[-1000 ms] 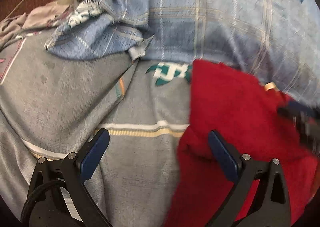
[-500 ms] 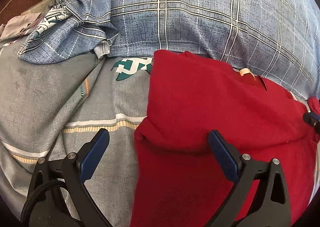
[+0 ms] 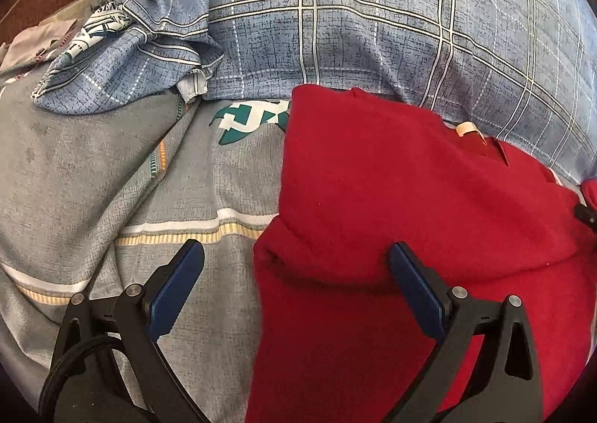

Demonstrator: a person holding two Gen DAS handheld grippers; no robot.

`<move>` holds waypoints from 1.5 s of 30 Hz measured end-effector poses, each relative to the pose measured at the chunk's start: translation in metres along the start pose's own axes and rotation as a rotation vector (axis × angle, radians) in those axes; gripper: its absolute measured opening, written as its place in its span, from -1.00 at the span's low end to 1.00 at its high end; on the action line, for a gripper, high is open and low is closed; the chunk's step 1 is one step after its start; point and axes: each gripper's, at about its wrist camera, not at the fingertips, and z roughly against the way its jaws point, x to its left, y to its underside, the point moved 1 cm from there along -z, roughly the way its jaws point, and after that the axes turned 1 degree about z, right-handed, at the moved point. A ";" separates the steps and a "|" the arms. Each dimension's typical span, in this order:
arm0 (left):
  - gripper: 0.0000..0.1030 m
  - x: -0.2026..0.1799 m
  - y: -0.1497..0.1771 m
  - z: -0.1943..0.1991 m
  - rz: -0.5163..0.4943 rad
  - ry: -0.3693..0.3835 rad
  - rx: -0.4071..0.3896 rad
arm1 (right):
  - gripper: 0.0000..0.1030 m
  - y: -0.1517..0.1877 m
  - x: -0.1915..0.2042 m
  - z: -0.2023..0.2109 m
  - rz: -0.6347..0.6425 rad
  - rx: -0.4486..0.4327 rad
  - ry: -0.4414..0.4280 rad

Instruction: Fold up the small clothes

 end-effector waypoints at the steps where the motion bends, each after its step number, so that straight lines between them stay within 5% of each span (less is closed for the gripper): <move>1: 0.94 0.000 0.000 -0.001 -0.002 -0.001 0.000 | -0.11 0.000 0.005 0.007 0.013 -0.008 -0.015; 12: 0.94 0.000 -0.003 0.012 -0.013 0.019 -0.034 | 0.00 0.026 0.009 -0.001 0.023 0.013 -0.040; 30: 0.94 -0.004 -0.007 0.007 -0.011 0.022 -0.015 | 0.02 0.010 -0.013 0.003 -0.057 0.005 0.017; 32: 0.94 -0.003 -0.007 0.004 -0.009 0.016 -0.004 | -0.02 0.010 -0.014 -0.007 -0.030 0.020 0.032; 34: 0.94 -0.003 -0.007 0.003 -0.006 0.015 0.001 | -0.37 0.011 -0.012 -0.012 -0.003 0.016 0.062; 45: 0.94 -0.002 -0.006 0.003 -0.009 0.012 -0.001 | -0.30 0.035 -0.016 -0.005 0.004 0.017 0.042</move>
